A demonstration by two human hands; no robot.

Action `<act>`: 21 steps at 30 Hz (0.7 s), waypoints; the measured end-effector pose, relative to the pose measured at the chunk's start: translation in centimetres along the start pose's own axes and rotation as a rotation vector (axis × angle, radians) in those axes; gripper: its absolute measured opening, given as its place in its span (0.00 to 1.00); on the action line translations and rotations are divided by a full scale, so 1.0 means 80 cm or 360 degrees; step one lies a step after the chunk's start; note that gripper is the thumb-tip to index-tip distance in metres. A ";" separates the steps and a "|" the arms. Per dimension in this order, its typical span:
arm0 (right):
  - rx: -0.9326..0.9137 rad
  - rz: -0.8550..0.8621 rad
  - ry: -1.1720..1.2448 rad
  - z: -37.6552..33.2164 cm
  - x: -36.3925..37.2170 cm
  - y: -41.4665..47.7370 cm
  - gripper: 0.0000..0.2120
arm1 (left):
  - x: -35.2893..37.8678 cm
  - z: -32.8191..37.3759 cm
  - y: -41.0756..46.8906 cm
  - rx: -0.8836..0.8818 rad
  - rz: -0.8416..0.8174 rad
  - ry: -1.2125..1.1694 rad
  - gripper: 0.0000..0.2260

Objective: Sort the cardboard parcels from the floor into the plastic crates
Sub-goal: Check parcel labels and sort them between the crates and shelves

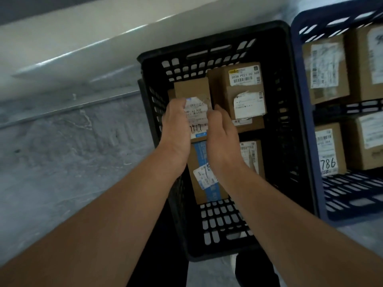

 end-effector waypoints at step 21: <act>-0.0777 -0.0781 -0.0333 -0.231 -0.004 -0.521 0.22 | -0.144 0.333 -0.480 0.0776 0.0657 -0.0447 0.13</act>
Point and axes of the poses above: each hand's wrist, its own y-axis towards the middle knuckle, its own x-axis out of the palm, z = x × y, the point moved 3 cm from there along y, towards the middle knuckle, and after that the axes turned 12 degrees about x, right-handed, at the moved point
